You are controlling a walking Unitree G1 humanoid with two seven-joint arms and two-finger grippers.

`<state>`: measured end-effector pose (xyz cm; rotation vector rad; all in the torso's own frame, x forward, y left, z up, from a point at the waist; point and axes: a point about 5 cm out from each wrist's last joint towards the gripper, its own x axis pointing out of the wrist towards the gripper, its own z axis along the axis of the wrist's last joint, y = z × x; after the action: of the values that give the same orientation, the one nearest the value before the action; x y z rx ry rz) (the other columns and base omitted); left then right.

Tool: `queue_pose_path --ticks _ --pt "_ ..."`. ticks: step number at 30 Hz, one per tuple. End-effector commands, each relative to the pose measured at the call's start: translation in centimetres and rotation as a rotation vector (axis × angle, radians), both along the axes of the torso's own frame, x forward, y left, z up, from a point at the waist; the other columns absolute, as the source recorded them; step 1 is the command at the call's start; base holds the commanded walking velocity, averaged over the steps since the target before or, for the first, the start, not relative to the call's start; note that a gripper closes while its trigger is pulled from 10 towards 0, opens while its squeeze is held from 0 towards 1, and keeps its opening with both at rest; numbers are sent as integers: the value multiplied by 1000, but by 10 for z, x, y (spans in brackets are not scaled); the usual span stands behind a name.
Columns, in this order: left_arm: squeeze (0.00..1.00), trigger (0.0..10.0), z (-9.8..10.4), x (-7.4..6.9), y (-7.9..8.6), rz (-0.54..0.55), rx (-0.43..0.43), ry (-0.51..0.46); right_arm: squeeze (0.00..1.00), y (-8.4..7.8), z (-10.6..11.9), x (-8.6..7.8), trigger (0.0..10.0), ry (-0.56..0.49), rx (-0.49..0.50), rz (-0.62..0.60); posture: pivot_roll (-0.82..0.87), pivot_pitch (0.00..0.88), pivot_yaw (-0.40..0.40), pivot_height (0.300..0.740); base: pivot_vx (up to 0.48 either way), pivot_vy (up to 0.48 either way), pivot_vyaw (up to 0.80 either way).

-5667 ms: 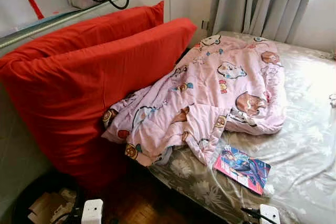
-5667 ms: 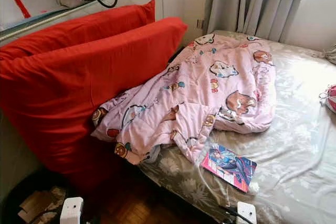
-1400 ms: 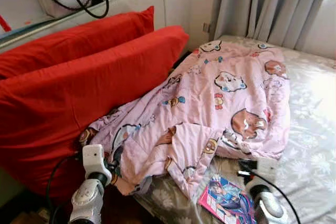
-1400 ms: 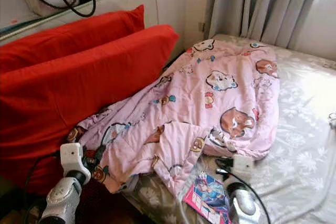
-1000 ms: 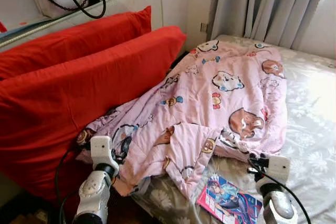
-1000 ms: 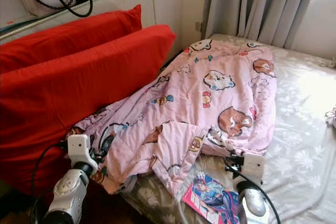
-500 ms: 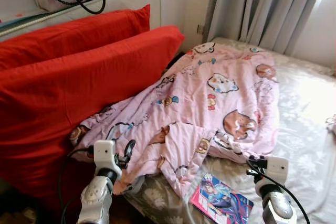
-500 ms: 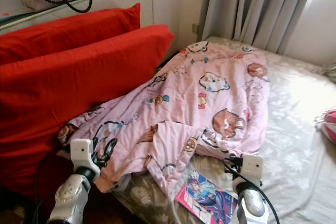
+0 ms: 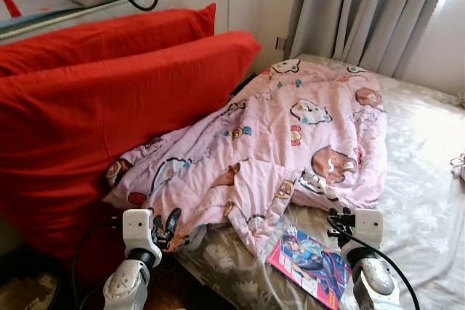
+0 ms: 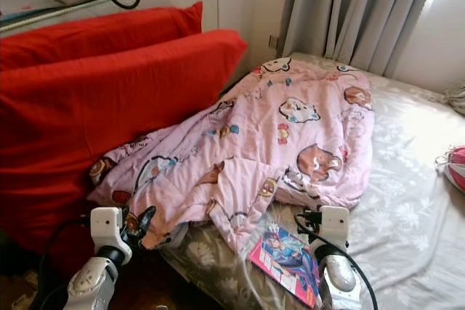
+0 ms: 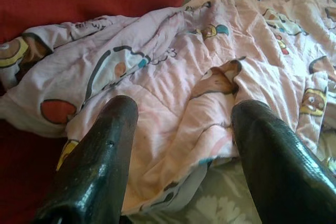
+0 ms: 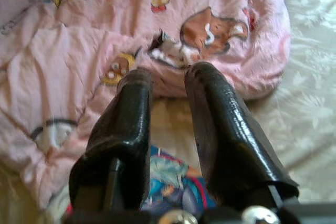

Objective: Clean up the room

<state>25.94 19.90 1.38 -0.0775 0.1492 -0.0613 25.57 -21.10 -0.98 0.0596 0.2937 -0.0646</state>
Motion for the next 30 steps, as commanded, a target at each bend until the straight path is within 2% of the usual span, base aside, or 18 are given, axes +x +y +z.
queue_pose_path --ticks 1,8,14,17,30 --pt "0 10000 -1 -1 1 1 -1 5 0 2 0 -2 10000 -12 -1 3 117 12 -47 666 0 0 0" --pt "0 10000 -7 -13 -6 -45 0 18 0 0 -6 -11 10000 6 3 -39 107 12 -53 666 0 0 0" --pt "0 10000 -8 -13 -4 -21 -6 26 0 7 -9 -13 10000 28 -18 17 104 37 -62 666 0 0 0" --pt "0 10000 -8 -12 -6 -21 -7 28 0 5 -8 -11 10000 29 -24 7 106 46 -66 649 0 0 0" --pt "0 10000 -13 -19 -7 -40 -6 46 0 6 -6 -11 10000 1 -13 -6 101 65 -64 649 0 0 0"
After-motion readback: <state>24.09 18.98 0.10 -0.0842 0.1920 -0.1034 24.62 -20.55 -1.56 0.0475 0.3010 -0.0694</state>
